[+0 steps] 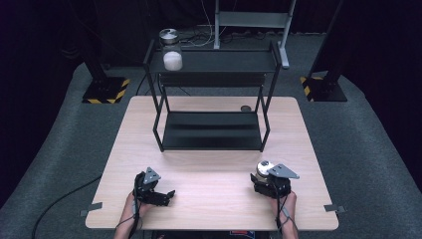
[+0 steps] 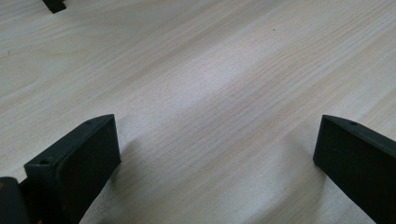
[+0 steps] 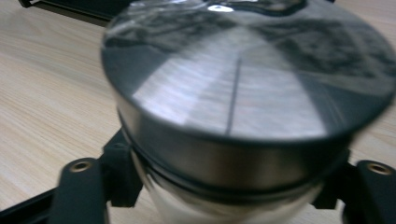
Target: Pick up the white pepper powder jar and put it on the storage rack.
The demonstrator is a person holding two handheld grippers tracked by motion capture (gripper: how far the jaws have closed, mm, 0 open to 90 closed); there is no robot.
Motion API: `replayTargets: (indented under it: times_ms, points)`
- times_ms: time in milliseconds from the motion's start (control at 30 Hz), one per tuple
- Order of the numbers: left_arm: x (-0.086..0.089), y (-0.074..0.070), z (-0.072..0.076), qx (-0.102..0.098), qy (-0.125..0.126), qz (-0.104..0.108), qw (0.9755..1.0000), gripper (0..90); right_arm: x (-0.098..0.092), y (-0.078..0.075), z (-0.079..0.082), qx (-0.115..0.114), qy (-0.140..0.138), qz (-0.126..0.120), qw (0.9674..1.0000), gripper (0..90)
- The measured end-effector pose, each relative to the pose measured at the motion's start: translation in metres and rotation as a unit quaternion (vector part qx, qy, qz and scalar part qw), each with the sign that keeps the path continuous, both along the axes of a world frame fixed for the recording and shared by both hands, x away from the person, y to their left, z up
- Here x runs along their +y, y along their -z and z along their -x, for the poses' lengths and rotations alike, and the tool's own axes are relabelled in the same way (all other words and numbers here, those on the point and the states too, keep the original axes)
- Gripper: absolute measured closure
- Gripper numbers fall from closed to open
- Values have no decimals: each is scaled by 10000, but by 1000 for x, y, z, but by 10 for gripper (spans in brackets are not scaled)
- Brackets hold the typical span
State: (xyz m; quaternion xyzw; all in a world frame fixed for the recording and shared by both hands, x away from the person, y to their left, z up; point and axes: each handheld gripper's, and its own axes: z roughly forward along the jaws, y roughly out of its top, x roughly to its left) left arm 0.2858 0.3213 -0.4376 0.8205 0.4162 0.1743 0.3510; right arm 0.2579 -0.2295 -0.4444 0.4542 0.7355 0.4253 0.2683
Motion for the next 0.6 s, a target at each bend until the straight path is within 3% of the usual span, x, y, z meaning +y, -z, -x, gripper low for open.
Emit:
replayTargets:
  times_ms: [400,600]
  points:
    - [0,0,0,0,0,-1,10000,0,-1,-2,0,3,-75,58,10000,308]
    - [0,0,0,-1,1,3,10000,0,-5,-11,2,-50,-171,-33,9998,308]
